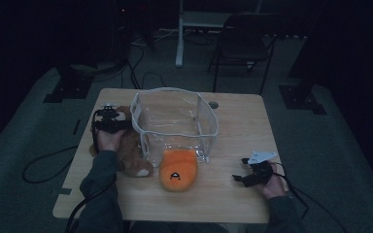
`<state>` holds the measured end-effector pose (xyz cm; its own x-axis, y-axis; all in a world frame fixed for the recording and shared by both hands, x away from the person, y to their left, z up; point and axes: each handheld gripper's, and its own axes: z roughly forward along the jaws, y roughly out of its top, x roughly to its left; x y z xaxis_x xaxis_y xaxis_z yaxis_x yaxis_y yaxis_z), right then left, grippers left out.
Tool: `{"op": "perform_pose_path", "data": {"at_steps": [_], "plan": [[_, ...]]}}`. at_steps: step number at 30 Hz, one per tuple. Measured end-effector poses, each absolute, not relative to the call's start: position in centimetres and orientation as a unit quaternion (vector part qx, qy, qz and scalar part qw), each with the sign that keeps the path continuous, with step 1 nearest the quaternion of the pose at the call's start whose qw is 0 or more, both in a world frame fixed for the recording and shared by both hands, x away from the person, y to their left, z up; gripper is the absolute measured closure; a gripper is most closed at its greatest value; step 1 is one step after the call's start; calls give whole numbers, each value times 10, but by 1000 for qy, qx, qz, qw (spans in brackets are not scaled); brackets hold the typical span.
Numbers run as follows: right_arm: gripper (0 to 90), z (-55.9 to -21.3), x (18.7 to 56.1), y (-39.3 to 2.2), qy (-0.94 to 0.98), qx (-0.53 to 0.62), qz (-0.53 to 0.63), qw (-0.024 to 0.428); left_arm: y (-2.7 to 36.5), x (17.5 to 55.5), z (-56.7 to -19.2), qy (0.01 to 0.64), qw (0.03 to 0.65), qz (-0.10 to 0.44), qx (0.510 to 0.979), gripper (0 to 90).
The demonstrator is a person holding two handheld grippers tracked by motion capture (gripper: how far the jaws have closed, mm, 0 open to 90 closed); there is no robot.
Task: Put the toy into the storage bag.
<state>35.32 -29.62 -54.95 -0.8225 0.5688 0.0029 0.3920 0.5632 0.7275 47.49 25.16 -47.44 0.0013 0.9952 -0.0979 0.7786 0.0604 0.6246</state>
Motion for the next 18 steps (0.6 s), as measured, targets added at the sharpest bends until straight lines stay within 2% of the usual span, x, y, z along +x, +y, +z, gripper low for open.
{"op": "perform_pose_path", "data": {"at_steps": [6,10,13,15,18], "plan": [[147,-550,353,-296,876,275,378,117,252,479,-478,675,265,174,666,82],[147,-550,353,-296,876,276,378,117,257,479,-481,694,265,155,651,69],[147,-550,353,-296,876,276,378,117,261,482,-486,713,258,121,641,4],[147,-550,353,-296,876,276,378,117,260,482,-487,713,261,116,640,0],[147,-550,353,-296,876,275,378,117,257,484,-487,698,247,115,662,0]]}}
